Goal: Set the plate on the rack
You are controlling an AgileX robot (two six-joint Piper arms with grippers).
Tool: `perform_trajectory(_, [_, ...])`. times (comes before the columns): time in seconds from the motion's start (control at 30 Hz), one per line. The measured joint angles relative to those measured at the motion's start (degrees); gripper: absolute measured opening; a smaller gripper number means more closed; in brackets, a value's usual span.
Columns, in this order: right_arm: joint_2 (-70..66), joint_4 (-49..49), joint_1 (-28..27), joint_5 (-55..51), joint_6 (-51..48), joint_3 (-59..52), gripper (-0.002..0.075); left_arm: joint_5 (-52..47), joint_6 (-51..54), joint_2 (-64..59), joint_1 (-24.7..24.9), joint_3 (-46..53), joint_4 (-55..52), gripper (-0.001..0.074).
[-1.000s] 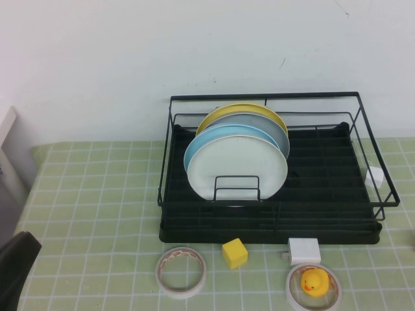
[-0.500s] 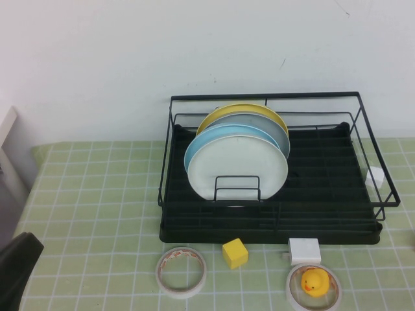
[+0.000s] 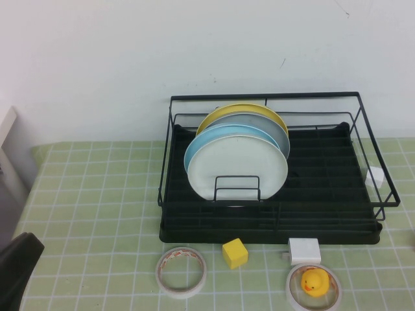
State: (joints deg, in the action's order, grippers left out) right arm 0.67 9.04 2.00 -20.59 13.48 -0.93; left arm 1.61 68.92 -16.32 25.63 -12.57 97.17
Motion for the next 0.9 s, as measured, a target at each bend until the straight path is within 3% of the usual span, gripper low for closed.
perform_trajectory(0.77, [0.00, 0.12, 0.00, 0.00, 0.13, 0.00, 0.0000, 1.75, -0.44, 0.34, 0.00, 1.71, -0.70, -0.0001])
perform_trajectory(0.83, [0.00, 0.12, 0.00, 0.00, 0.13, 0.00, 0.0000, 3.29, -6.51, 0.74, -0.10, 3.16, -6.95, -0.0001])
perform_trajectory(0.9, [0.00, 0.12, 0.00, 0.00, 0.13, 0.00, 0.0000, 3.76, -19.31, 1.35, -1.09, 4.78, -19.96, -0.0001])
